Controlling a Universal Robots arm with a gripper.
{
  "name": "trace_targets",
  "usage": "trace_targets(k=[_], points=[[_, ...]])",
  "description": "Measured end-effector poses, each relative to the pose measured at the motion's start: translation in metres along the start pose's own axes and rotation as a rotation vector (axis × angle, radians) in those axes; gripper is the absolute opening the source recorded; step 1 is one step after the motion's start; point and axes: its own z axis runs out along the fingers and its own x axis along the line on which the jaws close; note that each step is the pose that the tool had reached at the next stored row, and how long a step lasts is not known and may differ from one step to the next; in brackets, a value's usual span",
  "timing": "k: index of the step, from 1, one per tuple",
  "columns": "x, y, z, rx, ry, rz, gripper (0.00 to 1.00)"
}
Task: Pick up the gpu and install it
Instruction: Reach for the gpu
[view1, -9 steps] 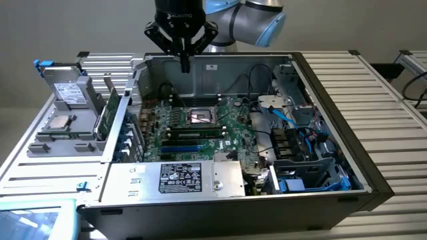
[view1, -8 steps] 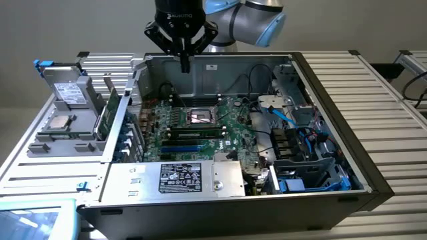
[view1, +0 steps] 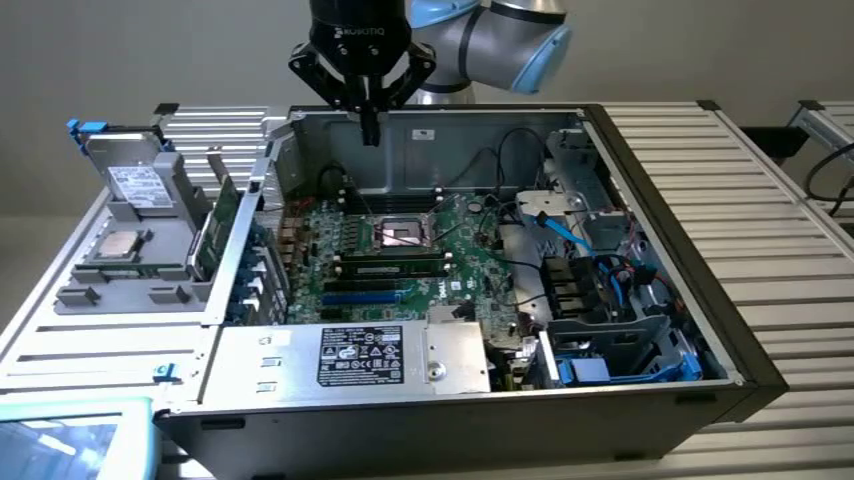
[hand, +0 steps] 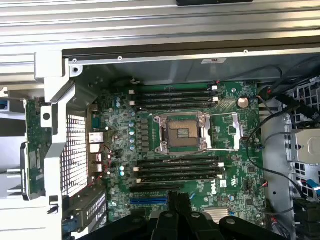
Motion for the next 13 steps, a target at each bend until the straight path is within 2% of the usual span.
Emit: trace_targets(k=[3, 5, 7, 8, 12, 13], points=[[0.0, 0.0003, 0.0001, 0.0, 0.0, 0.0, 0.12], [0.004, 0.0008, 0.0005, 0.0001, 0.0002, 0.0, 0.12], [0.014, 0.0029, 0.0014, 0.0001, 0.0, 0.0, 0.13], [0.018, 0.0039, 0.0021, -0.0001, -0.0001, 0.0, 0.2], [0.037, 0.0088, 0.0049, 0.0, 0.0, 0.0, 0.22], [0.042, 0.01, 0.0056, 0.0, -0.0001, 0.0, 0.29]])
